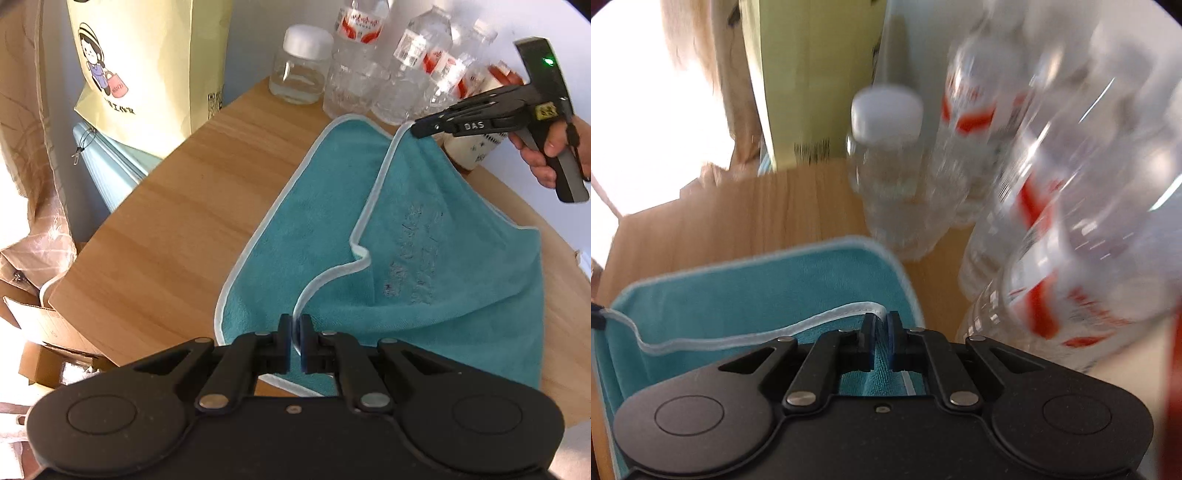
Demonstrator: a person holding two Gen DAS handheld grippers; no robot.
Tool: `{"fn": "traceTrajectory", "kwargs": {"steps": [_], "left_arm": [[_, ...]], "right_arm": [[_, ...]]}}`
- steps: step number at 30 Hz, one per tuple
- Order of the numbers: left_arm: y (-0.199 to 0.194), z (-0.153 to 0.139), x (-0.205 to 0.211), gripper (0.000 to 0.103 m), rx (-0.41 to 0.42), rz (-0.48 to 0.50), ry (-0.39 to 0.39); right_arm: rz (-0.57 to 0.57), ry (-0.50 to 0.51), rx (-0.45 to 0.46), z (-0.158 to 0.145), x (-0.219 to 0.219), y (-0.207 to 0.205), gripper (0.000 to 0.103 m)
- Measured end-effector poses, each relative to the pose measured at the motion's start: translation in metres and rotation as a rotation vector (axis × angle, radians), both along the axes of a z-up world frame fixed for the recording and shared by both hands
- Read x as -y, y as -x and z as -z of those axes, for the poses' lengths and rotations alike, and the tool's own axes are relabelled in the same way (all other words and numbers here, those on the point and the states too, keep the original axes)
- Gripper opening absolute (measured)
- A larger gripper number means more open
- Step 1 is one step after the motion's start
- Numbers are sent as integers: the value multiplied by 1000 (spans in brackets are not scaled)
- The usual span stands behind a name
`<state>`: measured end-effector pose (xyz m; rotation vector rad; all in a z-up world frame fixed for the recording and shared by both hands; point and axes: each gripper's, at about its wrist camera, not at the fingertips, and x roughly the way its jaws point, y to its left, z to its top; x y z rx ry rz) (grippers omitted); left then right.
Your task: Fold towel
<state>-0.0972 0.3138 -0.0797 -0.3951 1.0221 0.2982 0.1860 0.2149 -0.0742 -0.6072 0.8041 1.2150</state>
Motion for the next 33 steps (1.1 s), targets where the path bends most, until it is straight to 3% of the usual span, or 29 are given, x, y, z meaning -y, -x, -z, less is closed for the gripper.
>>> {"fn": "traceTrajectory", "kwargs": {"steps": [7,14,17,23,33], "left_arm": [[9,-16,0,4,38,-17,8],[5,-14,-4,4,-45,-34,-35],[3,-10,-10,4,-82,-53,-47],[-2,0,-23,4,-129,-95,-51],[4,4,-39,4,-140,-130,-61]], "right_arm": [[8,-117,42,-36,6,6,6],[-33,-177,20,-41,-8,11,6],[-54,-190,10,-31,-27,14,6],[-62,-97,57,9,-66,16,6],[-51,-53,65,32,-73,7,6]]}}
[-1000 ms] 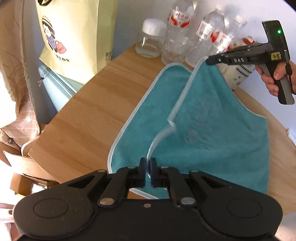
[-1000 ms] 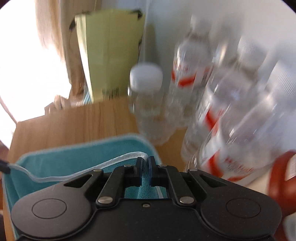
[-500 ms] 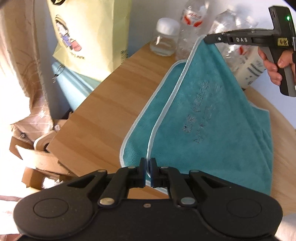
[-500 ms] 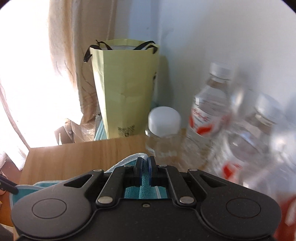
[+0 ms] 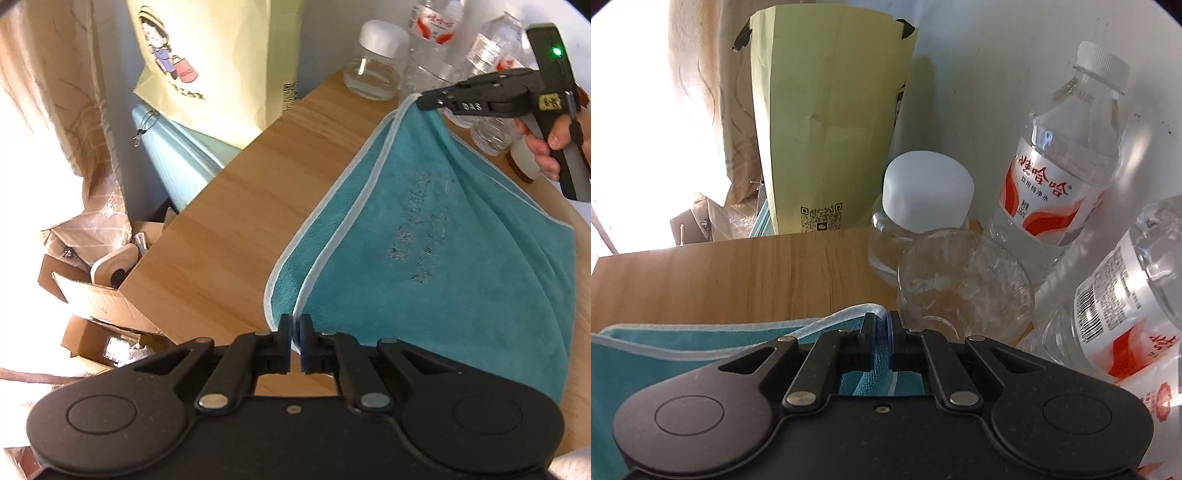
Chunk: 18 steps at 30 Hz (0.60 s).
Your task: Fold towel
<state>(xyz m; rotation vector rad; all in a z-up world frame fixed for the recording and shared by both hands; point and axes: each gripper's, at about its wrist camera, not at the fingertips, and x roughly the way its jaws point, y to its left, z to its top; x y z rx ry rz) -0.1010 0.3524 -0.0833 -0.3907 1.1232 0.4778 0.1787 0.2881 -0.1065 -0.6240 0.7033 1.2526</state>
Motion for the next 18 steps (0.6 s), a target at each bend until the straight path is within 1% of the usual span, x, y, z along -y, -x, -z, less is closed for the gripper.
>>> {"fn": "traceTrajectory", "kwargs": {"steps": [4,8,10,11,13,14,16,17,18], "left_arm": [[6,-12,1,4,47,-6,-54],[4,-12,-3,4,43,0,-84],[2,-6,-9,4,36,-19,-79],[1,-4,-11,4,30,-24,-76],[-1,-1,-13,4,28,-13,-81],[-2,0,-14,4,28,-5,-85],[-3,4,-16,4,30,-2,-86],[-5,5,-17,4,28,4,-83],[-5,6,-17,4,26,6,-83]], "right_arm": [[-10,23,5,5,-3,-1,6],[-16,76,38,16,-5,4,6],[-13,103,59,21,-5,5,6],[-15,105,79,24,-3,7,6],[-31,60,132,21,4,15,5],[-43,33,158,19,8,20,8],[-77,41,189,13,12,27,18],[-85,47,210,9,16,30,27],[-94,52,231,5,20,33,32]]}}
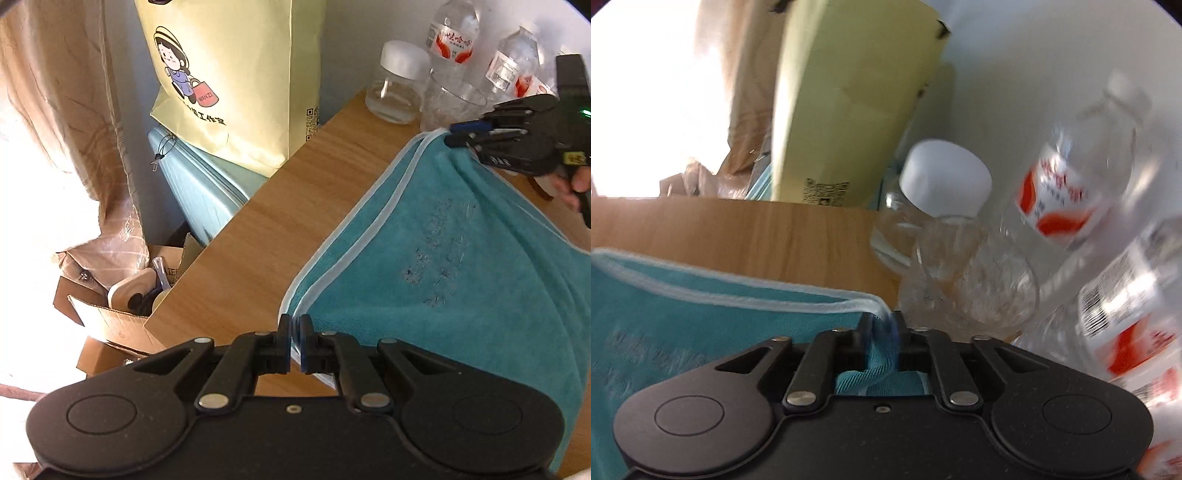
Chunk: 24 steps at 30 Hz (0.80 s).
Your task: Fold towel
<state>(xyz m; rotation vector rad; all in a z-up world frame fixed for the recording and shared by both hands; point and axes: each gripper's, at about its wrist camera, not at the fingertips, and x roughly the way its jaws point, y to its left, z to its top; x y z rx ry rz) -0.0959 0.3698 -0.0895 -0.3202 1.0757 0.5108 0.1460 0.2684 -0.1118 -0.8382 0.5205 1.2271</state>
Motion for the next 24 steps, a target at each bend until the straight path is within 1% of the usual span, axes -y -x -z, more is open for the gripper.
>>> {"fn": "traceTrajectory", "kwargs": {"steps": [1,3,4,6,7,10,11,13,14,15,16,17,18,19,20,22,23,24], "left_arm": [[-1,3,-1,4,-5,3,-7],[-3,7,-2,4,-12,8,-5],[-3,8,-2,4,-16,7,-6],[-3,11,-3,4,-22,15,-5],[-3,11,-4,4,-21,17,-8],[-6,13,-4,4,-19,36,-13],[-7,13,-5,4,-18,41,-13],[-9,14,-5,4,-19,51,-15],[-9,14,-5,4,-20,55,-15],[-10,15,-6,4,-22,59,-15],[-10,15,-5,4,-26,68,-18],[-10,17,-5,4,-32,79,-24],[-10,19,-4,4,-42,90,-22],[-10,20,-4,4,-48,98,-23],[-10,21,-3,4,-54,111,-28],[-10,22,0,4,-68,139,-38],[-10,21,0,4,-70,148,-43],[-10,21,2,4,-72,162,-46]], "right_arm": [[-8,6,21,-4,4,3,34],[-3,13,45,-10,15,4,47],[4,18,42,-12,19,4,47],[32,64,-4,-17,38,1,47],[41,74,-12,-18,42,1,47],[146,119,-63,-18,74,6,47],[223,144,-98,-15,90,9,46],[347,156,-136,-12,111,12,45],[476,160,-170,-8,129,13,44],[575,161,-203,-5,143,14,39],[621,159,-218,-4,150,14,37],[712,145,-236,0,163,17,33],[782,135,-235,3,171,19,30],[818,131,-233,6,174,19,28],[883,127,-237,13,179,19,23],[895,109,-222,17,184,21,22],[871,116,-186,19,184,24,22],[832,145,-146,19,182,27,22]]}}
